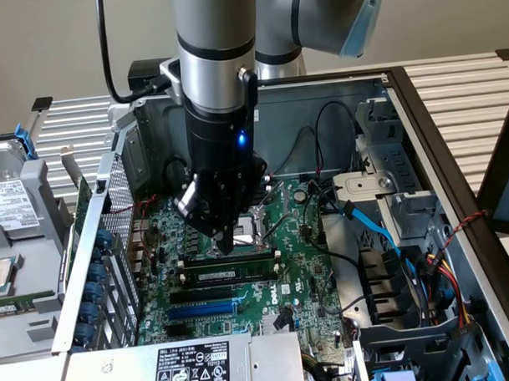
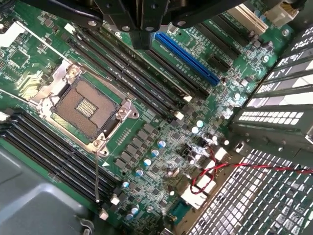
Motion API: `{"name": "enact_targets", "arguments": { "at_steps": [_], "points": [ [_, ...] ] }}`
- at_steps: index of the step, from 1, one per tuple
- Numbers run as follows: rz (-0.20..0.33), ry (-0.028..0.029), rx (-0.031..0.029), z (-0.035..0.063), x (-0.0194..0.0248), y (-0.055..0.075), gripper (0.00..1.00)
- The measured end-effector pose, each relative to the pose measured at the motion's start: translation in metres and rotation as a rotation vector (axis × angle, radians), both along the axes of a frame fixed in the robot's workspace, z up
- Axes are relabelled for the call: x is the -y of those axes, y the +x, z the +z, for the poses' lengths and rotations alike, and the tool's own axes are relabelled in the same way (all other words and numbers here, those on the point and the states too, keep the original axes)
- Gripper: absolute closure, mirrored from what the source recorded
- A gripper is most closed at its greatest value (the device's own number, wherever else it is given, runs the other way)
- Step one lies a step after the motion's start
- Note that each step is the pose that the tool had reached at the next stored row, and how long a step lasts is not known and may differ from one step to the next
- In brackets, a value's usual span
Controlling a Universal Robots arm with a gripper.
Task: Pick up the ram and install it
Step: 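Press down the ram until it locks into place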
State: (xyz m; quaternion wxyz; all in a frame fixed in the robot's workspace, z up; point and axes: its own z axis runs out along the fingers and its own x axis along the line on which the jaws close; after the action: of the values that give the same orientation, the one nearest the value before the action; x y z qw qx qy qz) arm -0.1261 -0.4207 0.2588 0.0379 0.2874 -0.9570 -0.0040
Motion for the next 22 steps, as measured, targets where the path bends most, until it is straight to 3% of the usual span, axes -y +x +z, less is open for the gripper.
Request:
{"name": "enact_targets", "arguments": {
  "at_steps": [22],
  "points": [
    [-0.389, -0.0002, -0.0001, -0.0055, 0.0000, 0.0000, 0.90]
  ]
}}
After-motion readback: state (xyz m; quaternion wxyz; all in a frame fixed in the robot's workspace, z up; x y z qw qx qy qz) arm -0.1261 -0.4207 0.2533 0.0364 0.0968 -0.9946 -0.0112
